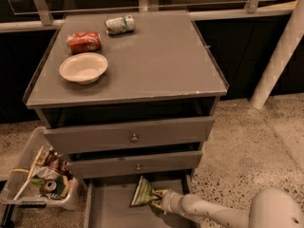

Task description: Place green jalapeno chip bag into bottom drawer

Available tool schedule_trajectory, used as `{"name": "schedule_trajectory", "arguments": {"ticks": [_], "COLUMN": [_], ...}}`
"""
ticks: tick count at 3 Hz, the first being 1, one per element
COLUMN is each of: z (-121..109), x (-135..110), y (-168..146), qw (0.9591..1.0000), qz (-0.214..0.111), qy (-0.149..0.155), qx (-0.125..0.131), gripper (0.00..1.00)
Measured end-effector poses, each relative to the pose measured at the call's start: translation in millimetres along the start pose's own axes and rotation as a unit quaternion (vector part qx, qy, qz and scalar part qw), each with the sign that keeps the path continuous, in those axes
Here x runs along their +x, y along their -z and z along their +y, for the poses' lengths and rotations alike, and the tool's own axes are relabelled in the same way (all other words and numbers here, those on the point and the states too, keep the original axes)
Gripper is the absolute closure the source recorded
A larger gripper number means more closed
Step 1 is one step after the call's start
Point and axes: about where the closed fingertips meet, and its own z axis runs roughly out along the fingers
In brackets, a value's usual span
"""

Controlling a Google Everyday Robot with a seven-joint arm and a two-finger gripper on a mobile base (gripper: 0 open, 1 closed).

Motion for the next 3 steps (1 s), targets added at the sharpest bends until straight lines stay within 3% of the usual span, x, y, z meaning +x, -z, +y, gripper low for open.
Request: {"name": "schedule_trajectory", "arguments": {"ticks": [1, 2, 3], "z": [0.0, 0.0, 0.1], "x": [0.0, 0.0, -0.1], "y": [0.0, 0.0, -0.1], "qw": [1.0, 1.0, 1.0], "qz": [0.0, 0.0, 0.0], "qy": [0.0, 0.0, 0.0], "qx": [0.0, 0.0, 0.0], "gripper": [0.13, 0.0, 0.0]}}
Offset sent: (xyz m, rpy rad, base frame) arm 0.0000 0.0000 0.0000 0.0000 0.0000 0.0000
